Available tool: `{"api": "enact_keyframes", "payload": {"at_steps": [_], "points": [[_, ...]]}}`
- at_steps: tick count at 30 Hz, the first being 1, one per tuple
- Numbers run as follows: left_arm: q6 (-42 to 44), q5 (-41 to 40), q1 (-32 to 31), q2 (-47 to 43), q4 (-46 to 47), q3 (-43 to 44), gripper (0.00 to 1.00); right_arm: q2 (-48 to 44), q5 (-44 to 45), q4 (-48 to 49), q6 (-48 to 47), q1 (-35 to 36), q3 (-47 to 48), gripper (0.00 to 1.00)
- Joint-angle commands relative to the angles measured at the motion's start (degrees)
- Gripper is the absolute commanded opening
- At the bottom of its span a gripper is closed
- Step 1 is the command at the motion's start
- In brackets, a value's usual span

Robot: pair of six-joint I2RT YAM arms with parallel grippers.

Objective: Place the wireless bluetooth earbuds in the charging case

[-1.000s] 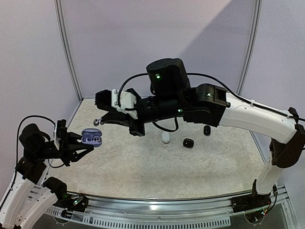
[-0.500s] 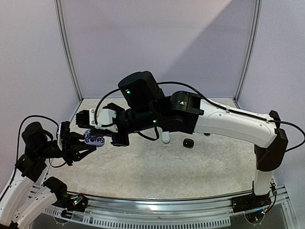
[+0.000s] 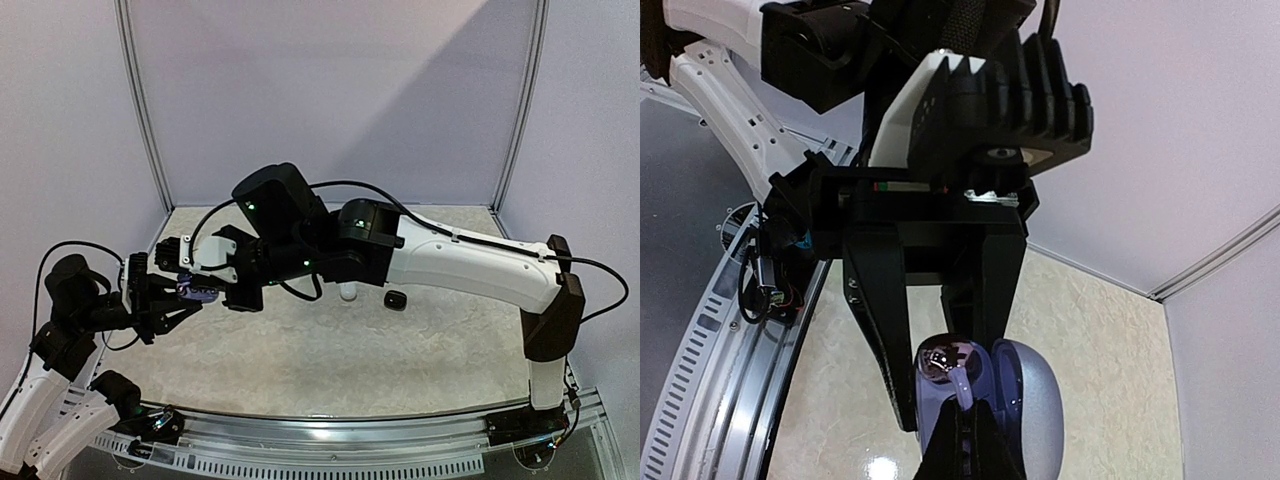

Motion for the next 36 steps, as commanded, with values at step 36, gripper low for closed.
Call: {"api": "enact_keyframes", "payload": {"at_steps": [36], "points": [[1.25,-0.36,-0.95,-0.44,-1.23,0.65,0.0,-3.76,-1.08,4.04,7.67,-3.38,-6.22,0.0]]}}
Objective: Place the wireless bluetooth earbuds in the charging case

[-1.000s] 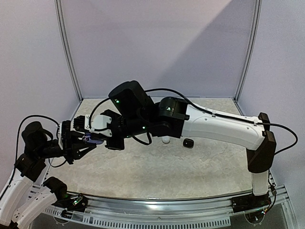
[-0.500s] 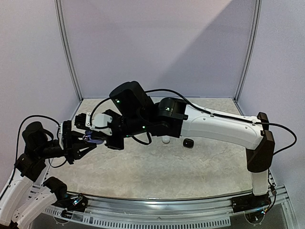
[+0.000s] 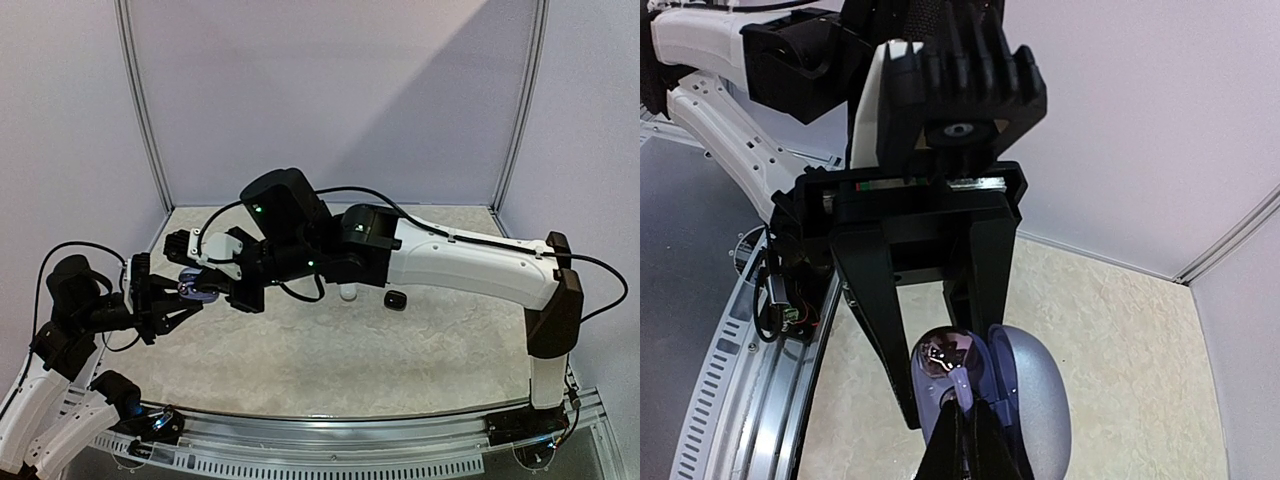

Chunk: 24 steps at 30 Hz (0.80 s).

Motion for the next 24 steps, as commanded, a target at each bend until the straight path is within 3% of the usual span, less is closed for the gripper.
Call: {"api": "enact_keyframes", "payload": {"at_steps": [1,24], "points": [[0.55,1.22,-0.82,-0.39,0.24,0.61,0.0,-2.74,1.31,-0.67,0.74,-1.49,-1.34,0.0],[2.75,1.08,-0.86,-0.06,-1.93,1.37,0.0,2.27,5.66,-5.65,-1.04,-1.54,3.81,0.0]]}}
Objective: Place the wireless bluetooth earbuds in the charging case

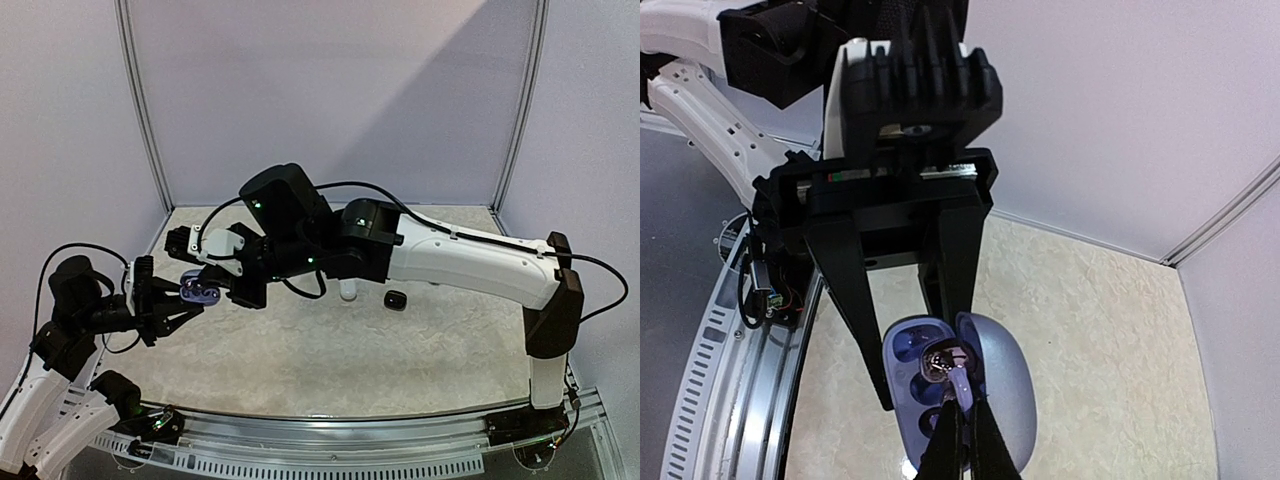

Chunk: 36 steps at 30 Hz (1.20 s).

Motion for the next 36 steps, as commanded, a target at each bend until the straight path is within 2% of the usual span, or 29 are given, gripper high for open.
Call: {"api": "enact_keyframes", "payload": {"at_steps": [1,9,16,21,36], "points": [[1.04,1.61,-0.83,-0.03,0.39,1.42,0.0,2.05,2.68,-2.57,-0.62,-1.42,1.77,0.0],[1.09,0.72,-0.91,0.02,0.14,1.18,0.0,1.68,-0.01,-2.3,-0.32,-1.26,2.1,0.0],[0.71,-2.64,-0.91,0.46,-0.23,1.39,0.0,1.62,3.35,-4.56,-2.14,0.3,3.59,0.0],[1.25,-2.26,-0.94,0.7,-0.79,1.53,0.0,2.55,5.58,-4.34,-1.71,0.34,4.14,0.0],[4.28,-3.23,-1.28,0.98,-3.97,2.25,0.0,4.46,2.96,-6.81,-3.29,1.24,7.2,0.0]]}}
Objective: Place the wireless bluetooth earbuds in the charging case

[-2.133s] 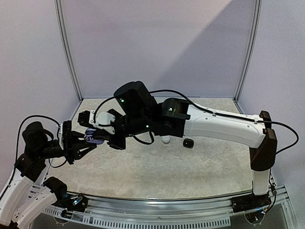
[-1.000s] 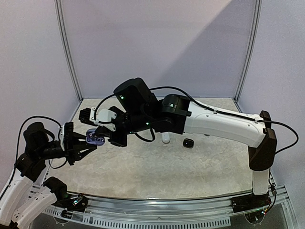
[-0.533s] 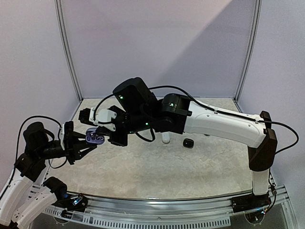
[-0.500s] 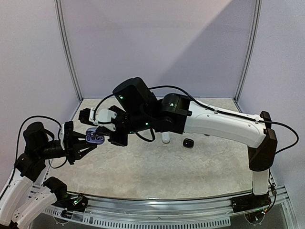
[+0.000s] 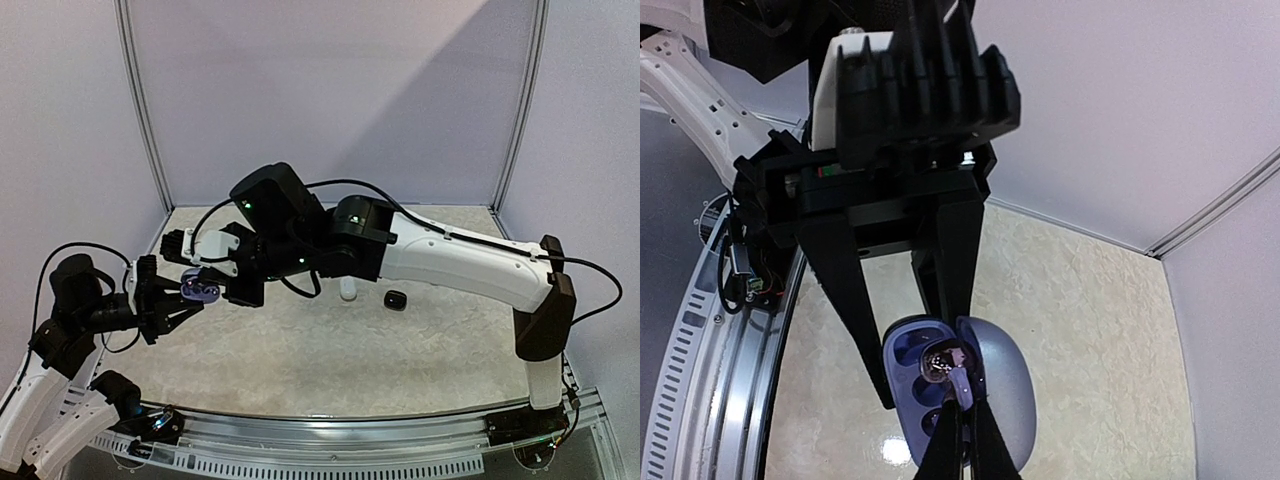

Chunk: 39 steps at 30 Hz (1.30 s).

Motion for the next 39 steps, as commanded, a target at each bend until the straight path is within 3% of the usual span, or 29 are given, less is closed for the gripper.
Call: {"api": "enact_keyframes", "payload": {"at_steps": [1,36,39], "points": [[1.45,-0.19,-1.18,0.21,-1.6,1.36,0.0,1.79,-0.3,-2.07,-0.82,0.31,1.65,0.0],[4.01,-1.75,-1.3,-0.15,-3.49,1.76,0.0,5.39,0.53,-3.2,-0.24,0.91,3.14,0.0],[2.47,-0.6,-1.32,-0.3,-2.29,1.59,0.0,6.05,0.62,-3.23,0.13,0.86,3.23,0.06]]}}
